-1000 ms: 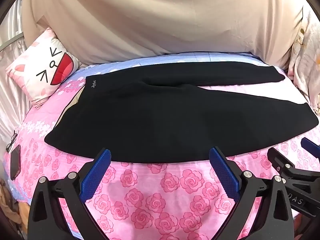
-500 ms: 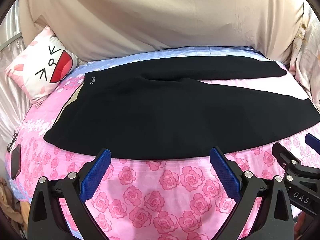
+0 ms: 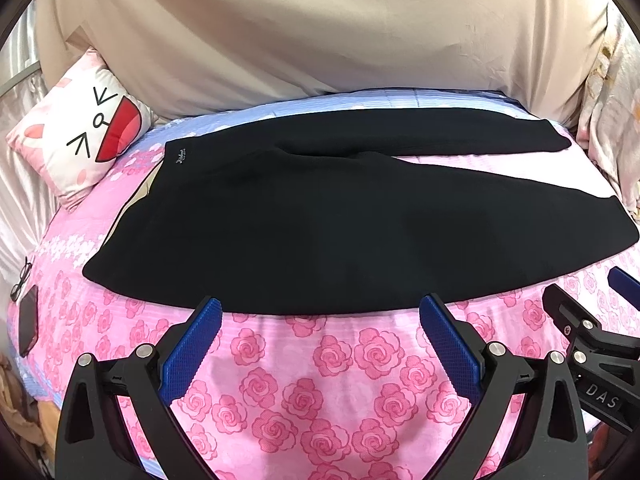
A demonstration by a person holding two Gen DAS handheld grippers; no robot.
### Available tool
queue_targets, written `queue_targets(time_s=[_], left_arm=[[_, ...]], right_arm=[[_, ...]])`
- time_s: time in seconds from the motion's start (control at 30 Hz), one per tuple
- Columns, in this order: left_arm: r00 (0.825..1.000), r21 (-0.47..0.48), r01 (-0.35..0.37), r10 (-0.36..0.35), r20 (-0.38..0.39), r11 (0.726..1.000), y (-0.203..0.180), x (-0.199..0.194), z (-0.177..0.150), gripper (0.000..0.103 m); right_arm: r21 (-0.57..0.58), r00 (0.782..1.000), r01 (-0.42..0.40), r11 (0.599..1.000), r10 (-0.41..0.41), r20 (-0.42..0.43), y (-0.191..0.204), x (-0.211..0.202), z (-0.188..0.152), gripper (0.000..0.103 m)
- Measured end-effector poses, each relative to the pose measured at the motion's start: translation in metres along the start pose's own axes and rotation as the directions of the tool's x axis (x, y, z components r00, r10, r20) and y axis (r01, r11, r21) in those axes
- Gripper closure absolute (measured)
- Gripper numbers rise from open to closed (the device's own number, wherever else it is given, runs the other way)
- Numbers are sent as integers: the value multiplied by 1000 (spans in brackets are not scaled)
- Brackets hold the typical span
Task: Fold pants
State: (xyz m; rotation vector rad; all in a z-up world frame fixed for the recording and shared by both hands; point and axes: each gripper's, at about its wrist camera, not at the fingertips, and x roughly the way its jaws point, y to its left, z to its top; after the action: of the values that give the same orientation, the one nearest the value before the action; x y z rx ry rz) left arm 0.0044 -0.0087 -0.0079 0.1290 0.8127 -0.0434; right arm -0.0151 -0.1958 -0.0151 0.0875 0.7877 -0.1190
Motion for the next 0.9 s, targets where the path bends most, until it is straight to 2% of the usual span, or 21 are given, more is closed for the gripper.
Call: queue_targets(time_s=[0.9], left_arm=[[1000, 15, -1, 1, -4, 1000, -5, 1, 0, 6]], right_arm=[[-5, 1000, -3, 1000, 3, -10, 2, 3, 2, 5]])
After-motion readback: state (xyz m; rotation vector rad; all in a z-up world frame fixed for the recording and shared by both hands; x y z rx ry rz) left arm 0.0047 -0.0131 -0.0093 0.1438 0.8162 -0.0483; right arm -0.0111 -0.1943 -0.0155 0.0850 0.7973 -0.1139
